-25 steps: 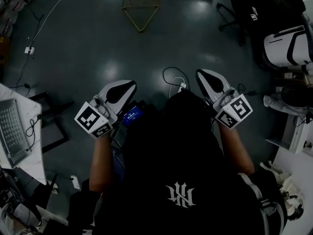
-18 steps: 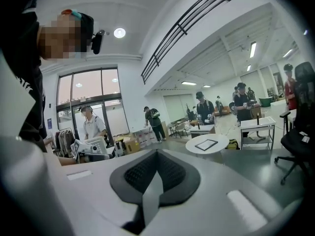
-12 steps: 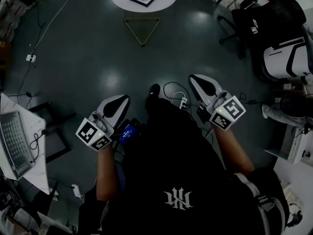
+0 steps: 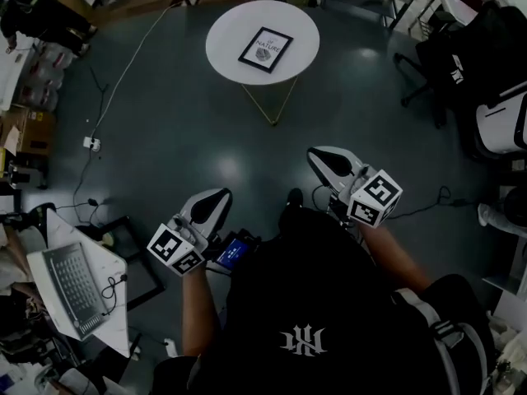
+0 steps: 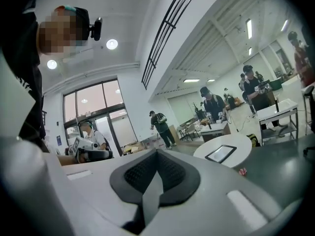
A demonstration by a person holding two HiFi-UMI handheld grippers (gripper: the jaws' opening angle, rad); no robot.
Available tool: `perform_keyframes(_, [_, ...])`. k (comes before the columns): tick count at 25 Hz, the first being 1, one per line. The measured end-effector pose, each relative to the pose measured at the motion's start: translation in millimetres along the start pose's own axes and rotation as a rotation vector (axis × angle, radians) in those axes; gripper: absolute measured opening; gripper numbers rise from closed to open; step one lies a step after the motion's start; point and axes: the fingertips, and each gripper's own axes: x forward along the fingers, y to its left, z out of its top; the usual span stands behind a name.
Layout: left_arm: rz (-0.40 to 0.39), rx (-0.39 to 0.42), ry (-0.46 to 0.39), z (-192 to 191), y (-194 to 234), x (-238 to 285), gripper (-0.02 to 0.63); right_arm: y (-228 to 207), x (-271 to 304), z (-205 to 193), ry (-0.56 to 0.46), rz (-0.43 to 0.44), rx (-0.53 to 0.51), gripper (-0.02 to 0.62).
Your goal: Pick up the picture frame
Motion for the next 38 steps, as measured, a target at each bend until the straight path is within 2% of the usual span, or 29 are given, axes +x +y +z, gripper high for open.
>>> perform_keyframes(4, [0.002,0.02,0.025,18.7,40.1,36.3,0.003,-42.6,20.0,1.0,0.017,-0.015,0.025,0.0])
perform_keyframes(9, [-0.023,0.003,0.072,28.9,87.9,81.2,0.003,-91.7,35.3,-1.6,0.051,-0.061,0.044,0.0])
perform_keyframes(11, [-0.023,-0.041,0.084,34.6,113.0,101.0,0.003,-117.4,42.1,0.7,0.05,-0.103,0.06,0.0])
perform_keyframes(14, [-0.023,-0.135,0.028,66.1,157.3,128.1,0.003,-150.8,56.7,10.8,0.045,-0.159,0.073,0.0])
perform_keyframes(16, [-0.042,-0.119,0.0,87.8,187.2,150.5,0.003,-172.5,68.5,22.5,0.051,-0.186,0.066,0.0])
perform_keyframes(21, [-0.08,-0.091,0.025,120.5,262.6,213.4,0.003,-225.8,112.5,67.6,0.059,-0.242,0.06,0.0])
perform_keyframes(27, [-0.129,-0.045,-0.008,179.2,317.3,253.4,0.003,-258.1,162.7,91.9,0.118,-0.275,0.059,0.0])
perform_keyframes(32, [-0.167,-0.071,0.011,168.7,359.3,263.9,0.003,-272.0,204.1,107.4,0.116,-0.28,0.013,0.0])
perform_keyframes(38, [-0.159,-0.095,0.015,168.4,387.1,299.3,0.003,-315.9,210.1,113.1,0.17,-0.293,0.013,0.0])
